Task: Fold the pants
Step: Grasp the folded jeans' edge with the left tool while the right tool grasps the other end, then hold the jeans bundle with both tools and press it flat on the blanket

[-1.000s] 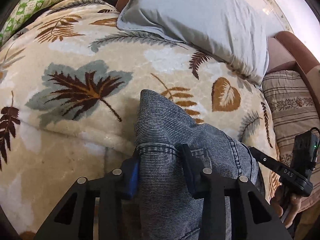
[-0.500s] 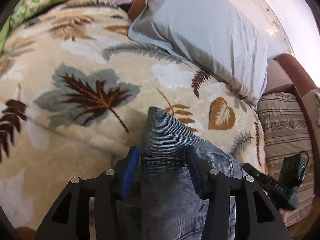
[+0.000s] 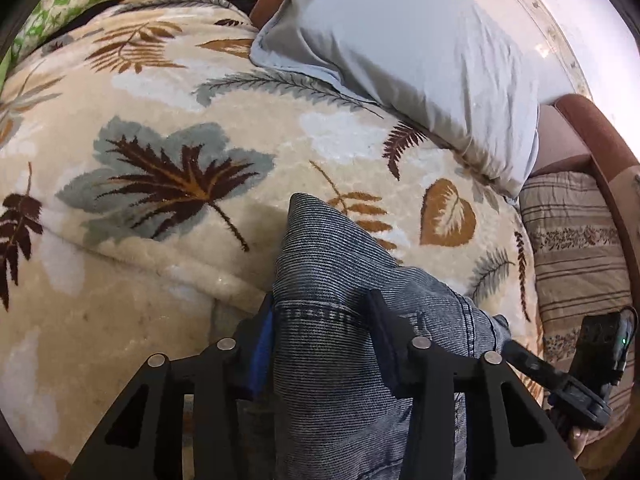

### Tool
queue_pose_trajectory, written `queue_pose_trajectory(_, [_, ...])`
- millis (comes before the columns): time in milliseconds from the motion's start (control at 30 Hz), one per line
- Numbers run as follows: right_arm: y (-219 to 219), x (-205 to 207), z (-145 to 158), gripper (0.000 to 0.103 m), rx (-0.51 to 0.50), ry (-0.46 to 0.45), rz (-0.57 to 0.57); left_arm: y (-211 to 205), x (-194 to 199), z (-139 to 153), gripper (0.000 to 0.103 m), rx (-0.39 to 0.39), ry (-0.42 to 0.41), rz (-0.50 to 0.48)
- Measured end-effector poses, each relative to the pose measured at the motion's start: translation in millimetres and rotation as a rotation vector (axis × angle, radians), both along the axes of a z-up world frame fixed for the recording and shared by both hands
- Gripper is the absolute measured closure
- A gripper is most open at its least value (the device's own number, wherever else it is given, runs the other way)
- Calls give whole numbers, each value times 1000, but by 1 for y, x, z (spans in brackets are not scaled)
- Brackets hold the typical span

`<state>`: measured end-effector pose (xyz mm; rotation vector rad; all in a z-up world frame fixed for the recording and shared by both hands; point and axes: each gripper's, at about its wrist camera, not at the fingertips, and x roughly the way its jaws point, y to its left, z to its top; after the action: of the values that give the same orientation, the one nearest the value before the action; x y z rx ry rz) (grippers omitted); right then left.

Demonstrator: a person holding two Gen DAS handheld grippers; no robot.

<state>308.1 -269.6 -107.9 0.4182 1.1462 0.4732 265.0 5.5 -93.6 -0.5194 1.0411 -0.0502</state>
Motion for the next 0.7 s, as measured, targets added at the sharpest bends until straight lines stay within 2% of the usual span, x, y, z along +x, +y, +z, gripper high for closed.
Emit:
queue_pose_trajectory(33, [3,-1,-1,91,-31,-10,-6,-2,-1,1,66,8,-5,-2])
queue_pose_trajectory(100, [6,-4,3,98,-54,-41,0,-4,-2,5,70,19,-18,-13])
queue_pose_trajectory(267, [6,-15,32,99,-147,-154,-15,-12,-2,3,68,92,-16,-45])
queue_pose_trajectory(333, [6,-11,22,99,-176,-128,-24,-14,-1,4,67,104,-19,-60])
queue_pose_trajectory(433, [7,1,-17,99,-162,12,-10,-15,1,4,66,103,-16,-71])
queue_pose_trajectory(500, [7,2,-21,94,-133,17,-13,-14,3,3,65,114,-8,-72])
queue_pose_trajectory(567, [6,-1,-13,92,-119,-21,-3,-8,4,2,64,83,-5,-66])
queue_pose_trajectory(633, [-8,-12,0,83,-66,-65,-46,1,0,4,63,38,2,-49])
queue_pose_trajectory(700, [-23,-24,7,37,-9,-74,-103,9,-14,13,62,23,-23,-33])
